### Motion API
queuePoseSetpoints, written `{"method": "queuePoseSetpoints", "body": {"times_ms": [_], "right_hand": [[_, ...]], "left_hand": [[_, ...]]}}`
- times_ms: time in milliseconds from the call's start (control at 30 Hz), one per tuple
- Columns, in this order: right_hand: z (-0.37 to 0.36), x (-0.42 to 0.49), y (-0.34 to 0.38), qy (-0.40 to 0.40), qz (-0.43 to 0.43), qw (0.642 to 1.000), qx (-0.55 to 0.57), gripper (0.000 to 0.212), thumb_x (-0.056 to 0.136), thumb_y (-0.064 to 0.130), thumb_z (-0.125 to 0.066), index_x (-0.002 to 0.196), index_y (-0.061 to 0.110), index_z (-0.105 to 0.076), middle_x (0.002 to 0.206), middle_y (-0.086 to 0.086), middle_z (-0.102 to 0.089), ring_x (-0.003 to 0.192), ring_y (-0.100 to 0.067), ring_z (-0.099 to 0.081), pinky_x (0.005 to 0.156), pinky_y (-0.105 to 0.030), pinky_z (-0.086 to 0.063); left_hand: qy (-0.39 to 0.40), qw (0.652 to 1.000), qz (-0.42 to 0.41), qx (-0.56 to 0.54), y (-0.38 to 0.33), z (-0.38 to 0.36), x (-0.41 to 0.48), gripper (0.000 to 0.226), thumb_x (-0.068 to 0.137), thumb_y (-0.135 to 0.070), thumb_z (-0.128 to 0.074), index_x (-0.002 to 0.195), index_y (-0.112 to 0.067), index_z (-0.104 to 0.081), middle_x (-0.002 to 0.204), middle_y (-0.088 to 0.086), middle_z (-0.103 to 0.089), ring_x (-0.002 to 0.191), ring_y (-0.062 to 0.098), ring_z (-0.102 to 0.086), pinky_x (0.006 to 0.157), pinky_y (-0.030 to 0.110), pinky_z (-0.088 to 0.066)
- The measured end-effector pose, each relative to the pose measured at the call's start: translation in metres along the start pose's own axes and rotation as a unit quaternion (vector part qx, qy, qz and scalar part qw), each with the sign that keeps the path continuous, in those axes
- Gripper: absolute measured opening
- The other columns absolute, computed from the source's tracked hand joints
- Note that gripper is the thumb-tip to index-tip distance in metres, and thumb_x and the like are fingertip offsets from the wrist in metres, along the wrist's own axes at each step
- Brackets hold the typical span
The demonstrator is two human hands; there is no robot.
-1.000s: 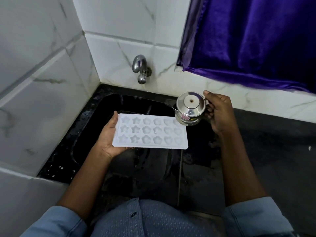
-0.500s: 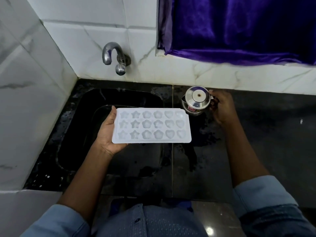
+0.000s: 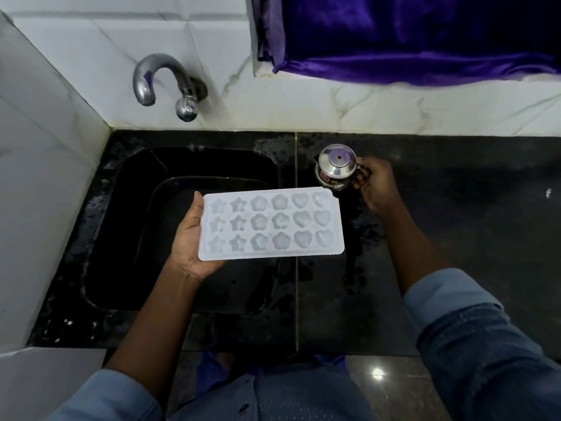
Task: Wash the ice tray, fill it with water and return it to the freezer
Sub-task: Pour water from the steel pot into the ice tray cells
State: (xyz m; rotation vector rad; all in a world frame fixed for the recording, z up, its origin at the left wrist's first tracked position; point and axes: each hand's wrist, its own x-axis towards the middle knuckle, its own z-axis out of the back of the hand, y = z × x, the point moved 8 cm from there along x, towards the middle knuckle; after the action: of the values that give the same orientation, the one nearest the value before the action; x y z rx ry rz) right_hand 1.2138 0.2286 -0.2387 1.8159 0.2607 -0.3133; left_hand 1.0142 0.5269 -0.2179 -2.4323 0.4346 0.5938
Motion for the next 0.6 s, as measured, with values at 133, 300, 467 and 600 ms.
{"method": "queuePoseSetpoints", "body": {"times_ms": [133, 300, 467, 600], "right_hand": [[0.006, 0.018, -0.011, -0.016, -0.022, 1.000, -0.002, 0.017, 0.066, 0.022, -0.066, 0.051, 0.021, -0.058, 0.053, 0.007, -0.054, 0.052, -0.006, -0.051, 0.052, -0.022, -0.034], [0.011, 0.035, -0.021, -0.017, -0.036, 0.999, -0.019, 0.017, 0.062, 0.022, -0.064, 0.048, 0.021, -0.055, 0.052, 0.007, -0.049, 0.053, -0.008, -0.046, 0.054, -0.023, -0.033], [0.016, 0.043, -0.031, -0.015, -0.043, 0.999, -0.013, 0.015, 0.065, 0.021, -0.062, 0.052, 0.021, -0.055, 0.055, 0.005, -0.052, 0.054, -0.010, -0.050, 0.054, -0.024, -0.035], [0.018, 0.045, -0.038, -0.007, -0.055, 0.998, -0.026, 0.018, 0.067, 0.021, -0.058, 0.048, 0.020, -0.057, 0.053, 0.005, -0.053, 0.053, -0.010, -0.051, 0.052, -0.023, -0.037]], "left_hand": [[0.007, 1.000, 0.005, -0.011, 0.003, -0.002, 0.009, 0.080, 0.105, -0.073, -0.030, 0.136, -0.010, -0.071, 0.147, 0.020, -0.062, 0.131, 0.040, -0.064, 0.097, 0.062, -0.057], [-0.016, 1.000, 0.010, 0.006, 0.010, -0.006, 0.013, 0.080, 0.105, -0.073, -0.029, 0.132, -0.012, -0.074, 0.147, 0.019, -0.062, 0.129, 0.040, -0.065, 0.094, 0.061, -0.058], [-0.040, 0.999, 0.017, 0.020, 0.016, -0.008, 0.012, 0.082, 0.104, -0.073, -0.027, 0.125, -0.013, -0.078, 0.141, 0.018, -0.067, 0.121, 0.038, -0.070, 0.085, 0.058, -0.062], [-0.028, 0.999, 0.020, 0.004, 0.018, -0.007, 0.012, 0.083, 0.105, -0.073, -0.028, 0.131, -0.009, -0.074, 0.142, 0.020, -0.065, 0.124, 0.040, -0.068, 0.089, 0.060, -0.060]]}}
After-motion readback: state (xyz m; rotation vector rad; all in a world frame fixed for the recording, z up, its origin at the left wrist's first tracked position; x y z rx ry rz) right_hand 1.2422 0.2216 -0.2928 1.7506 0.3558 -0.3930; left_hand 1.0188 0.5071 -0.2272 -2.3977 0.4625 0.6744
